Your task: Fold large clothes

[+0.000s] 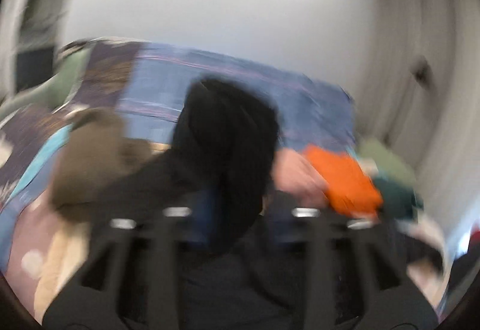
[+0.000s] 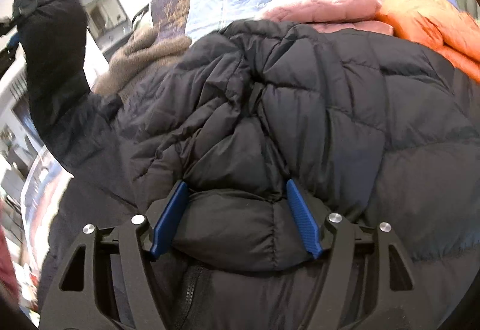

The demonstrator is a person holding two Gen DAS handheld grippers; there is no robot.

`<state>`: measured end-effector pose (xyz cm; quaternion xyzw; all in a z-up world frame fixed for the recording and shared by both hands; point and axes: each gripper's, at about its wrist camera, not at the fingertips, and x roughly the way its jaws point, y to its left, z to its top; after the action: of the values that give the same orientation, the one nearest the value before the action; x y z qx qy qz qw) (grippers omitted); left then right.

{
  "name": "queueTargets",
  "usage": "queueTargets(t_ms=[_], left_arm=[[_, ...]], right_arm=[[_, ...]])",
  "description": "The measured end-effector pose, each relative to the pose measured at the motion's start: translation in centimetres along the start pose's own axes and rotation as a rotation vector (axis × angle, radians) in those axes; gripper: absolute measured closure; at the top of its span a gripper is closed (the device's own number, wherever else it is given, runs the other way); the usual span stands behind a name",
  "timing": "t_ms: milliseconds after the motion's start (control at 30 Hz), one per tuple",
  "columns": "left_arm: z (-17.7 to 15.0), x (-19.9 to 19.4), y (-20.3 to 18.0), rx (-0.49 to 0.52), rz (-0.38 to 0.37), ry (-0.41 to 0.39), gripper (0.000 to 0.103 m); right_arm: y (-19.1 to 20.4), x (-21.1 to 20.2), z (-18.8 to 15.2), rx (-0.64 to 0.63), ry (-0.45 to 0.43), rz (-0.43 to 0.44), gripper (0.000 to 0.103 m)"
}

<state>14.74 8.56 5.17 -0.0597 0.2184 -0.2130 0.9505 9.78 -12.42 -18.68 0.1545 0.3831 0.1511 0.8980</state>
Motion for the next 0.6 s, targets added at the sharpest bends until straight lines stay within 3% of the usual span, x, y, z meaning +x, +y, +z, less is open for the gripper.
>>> queueTargets(t_ms=[33, 100, 200, 300, 400, 533, 600], left_arm=[[-1.3, 1.4, -2.8, 0.063, -0.031, 0.041, 0.024], [-4.2, 3.7, -7.1, 0.162, -0.084, 0.143, 0.023], [-7.6, 5.4, -9.5, 0.209, -0.099, 0.247, 0.023], [-10.4, 6.0, -8.9, 0.208, -0.055, 0.308, 0.023], [-11.3, 5.2, -7.2, 0.203, -0.002, 0.297, 0.023], [-13.4, 2.7, -4.3, 0.152, 0.067, 0.293, 0.023], [-13.8, 1.3, -3.0, 0.129, 0.106, 0.285, 0.022]], right_arm=[[-0.7, -0.9, -0.1, 0.045, -0.012, 0.026, 0.034], [-1.9, -2.4, -0.3, 0.11, -0.024, 0.053, 0.034], [-3.8, -4.8, -0.1, 0.192, -0.039, 0.086, 0.034], [-5.6, -6.0, 0.8, 0.289, -0.029, 0.133, 0.033], [-5.9, -5.9, 2.4, 0.339, 0.012, 0.187, 0.033], [-2.1, -5.0, 5.3, 0.23, 0.034, 0.229, 0.033], [0.8, -3.1, 6.7, 0.155, 0.086, 0.259, 0.033]])
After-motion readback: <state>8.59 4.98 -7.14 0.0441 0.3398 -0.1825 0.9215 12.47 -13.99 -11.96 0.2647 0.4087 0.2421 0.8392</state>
